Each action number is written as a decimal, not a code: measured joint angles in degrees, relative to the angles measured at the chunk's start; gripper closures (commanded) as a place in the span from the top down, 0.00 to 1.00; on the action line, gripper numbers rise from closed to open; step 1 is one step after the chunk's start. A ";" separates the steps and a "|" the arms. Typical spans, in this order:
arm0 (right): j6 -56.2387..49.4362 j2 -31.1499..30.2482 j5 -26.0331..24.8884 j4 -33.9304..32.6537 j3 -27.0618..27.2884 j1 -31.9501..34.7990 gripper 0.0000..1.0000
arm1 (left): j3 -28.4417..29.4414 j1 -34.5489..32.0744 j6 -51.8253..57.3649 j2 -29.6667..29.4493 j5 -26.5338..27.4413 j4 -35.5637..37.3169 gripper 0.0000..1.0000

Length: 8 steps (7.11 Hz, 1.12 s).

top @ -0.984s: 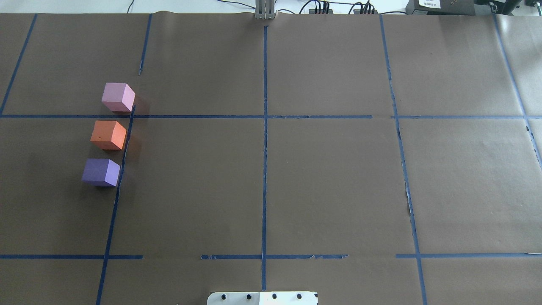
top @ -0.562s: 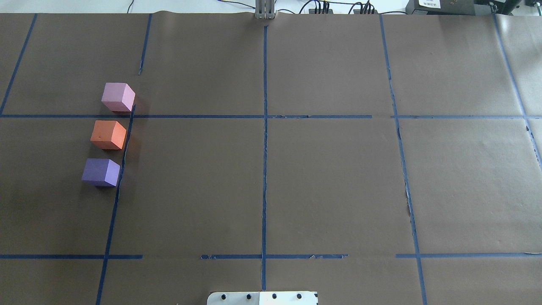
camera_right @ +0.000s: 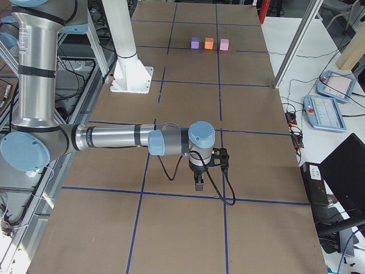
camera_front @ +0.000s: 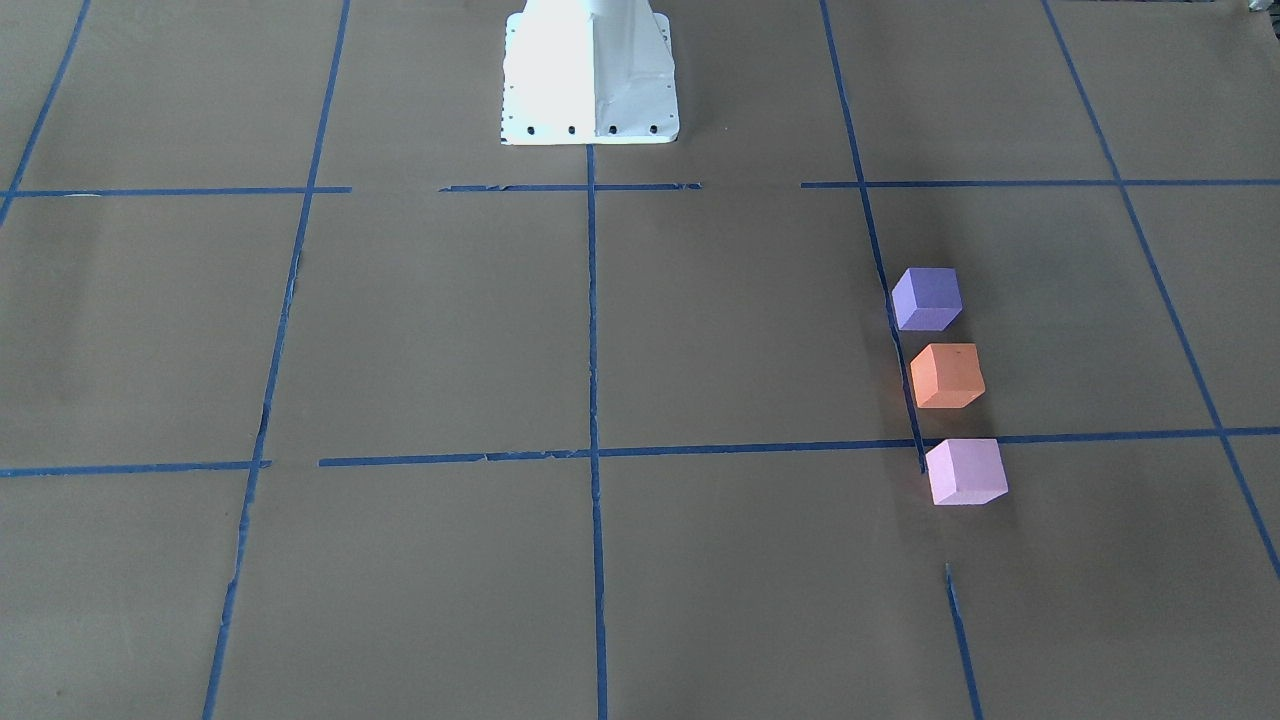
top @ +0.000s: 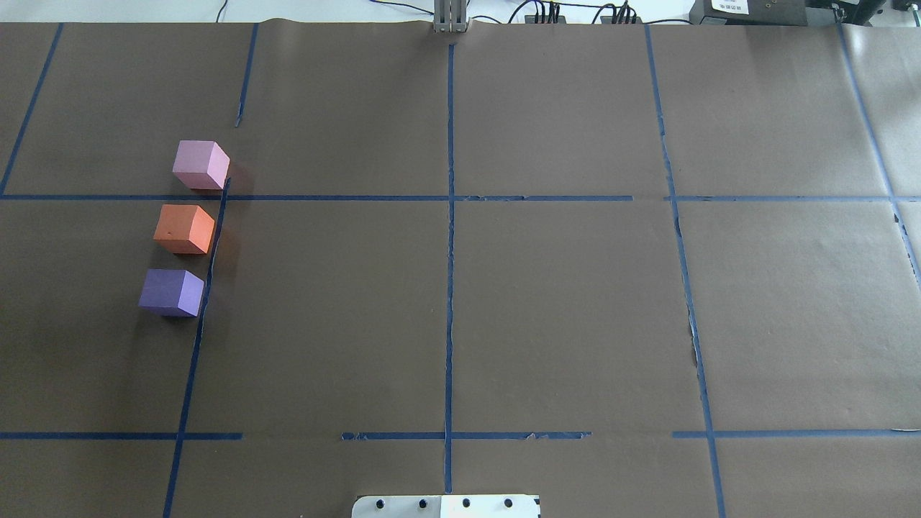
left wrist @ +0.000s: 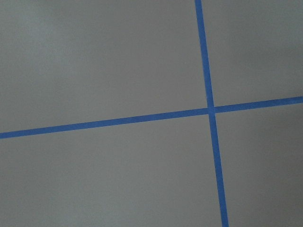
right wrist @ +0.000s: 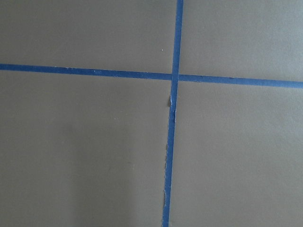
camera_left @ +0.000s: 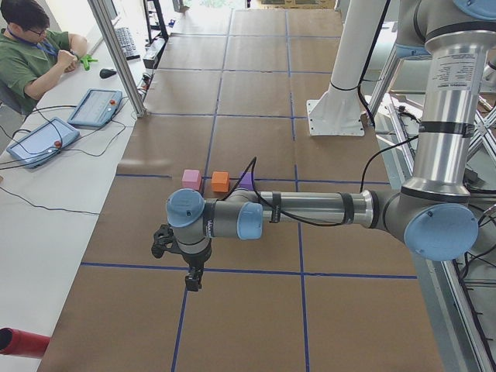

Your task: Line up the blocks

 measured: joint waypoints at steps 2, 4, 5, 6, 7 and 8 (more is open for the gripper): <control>0.00 0.00 0.00 0.00 0.00 0.00 1.00 | -0.02 0.06 -0.02 0.29 0.00 -1.42 1.00; 0.00 0.00 0.00 0.00 0.00 0.00 1.00 | -0.14 0.09 -0.02 0.32 0.00 -1.68 1.00; 0.00 0.00 0.00 0.00 0.01 0.00 1.00 | -0.16 0.09 -0.01 0.30 -0.01 -1.72 1.00; 0.00 0.00 0.00 0.00 0.02 0.00 1.00 | -0.18 0.09 0.03 0.25 -0.05 -1.76 1.00; 0.00 0.00 0.00 0.00 0.02 0.00 1.00 | -0.18 0.09 0.05 0.21 -0.10 -1.80 1.00; 0.00 0.00 0.00 0.00 0.02 0.00 1.00 | -0.22 0.09 0.08 0.16 -0.16 -1.82 1.00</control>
